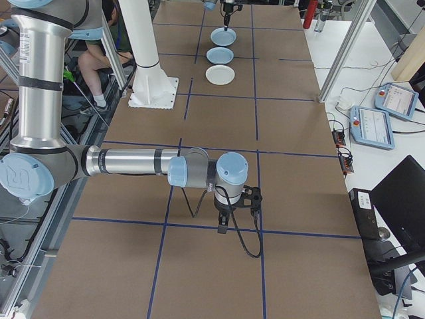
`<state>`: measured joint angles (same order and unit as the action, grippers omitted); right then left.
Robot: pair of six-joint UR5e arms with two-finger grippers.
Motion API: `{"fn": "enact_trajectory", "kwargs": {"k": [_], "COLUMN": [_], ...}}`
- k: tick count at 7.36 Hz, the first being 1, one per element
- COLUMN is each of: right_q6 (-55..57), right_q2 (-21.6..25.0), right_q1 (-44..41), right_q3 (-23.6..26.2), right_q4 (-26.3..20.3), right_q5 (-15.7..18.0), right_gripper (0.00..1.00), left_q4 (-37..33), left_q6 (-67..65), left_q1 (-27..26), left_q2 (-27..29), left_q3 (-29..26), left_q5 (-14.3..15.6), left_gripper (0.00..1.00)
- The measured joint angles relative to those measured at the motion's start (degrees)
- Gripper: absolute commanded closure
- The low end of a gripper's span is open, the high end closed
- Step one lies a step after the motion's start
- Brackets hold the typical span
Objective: Stack plate in center
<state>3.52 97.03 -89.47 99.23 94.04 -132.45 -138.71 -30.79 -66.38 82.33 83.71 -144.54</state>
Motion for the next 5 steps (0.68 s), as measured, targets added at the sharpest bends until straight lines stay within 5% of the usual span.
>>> {"fn": "enact_trajectory", "kwargs": {"k": [3, 5], "right_q6": [0.0, 0.0], "right_q2": [0.0, 0.0], "right_q1": [0.0, 0.0], "right_q3": [0.0, 0.0], "right_q4": [0.0, 0.0], "right_q5": [0.0, 0.0], "right_gripper": [0.0, 0.0], "left_q4": [0.96, 0.75], "left_q6": [-4.35, -14.64], "left_q1": [-3.63, 0.55], "left_q2": [0.24, 0.74], "left_q3": [4.27, 8.33], "left_q5": [-0.12, 0.8], "left_gripper": [1.0, 1.0]}}
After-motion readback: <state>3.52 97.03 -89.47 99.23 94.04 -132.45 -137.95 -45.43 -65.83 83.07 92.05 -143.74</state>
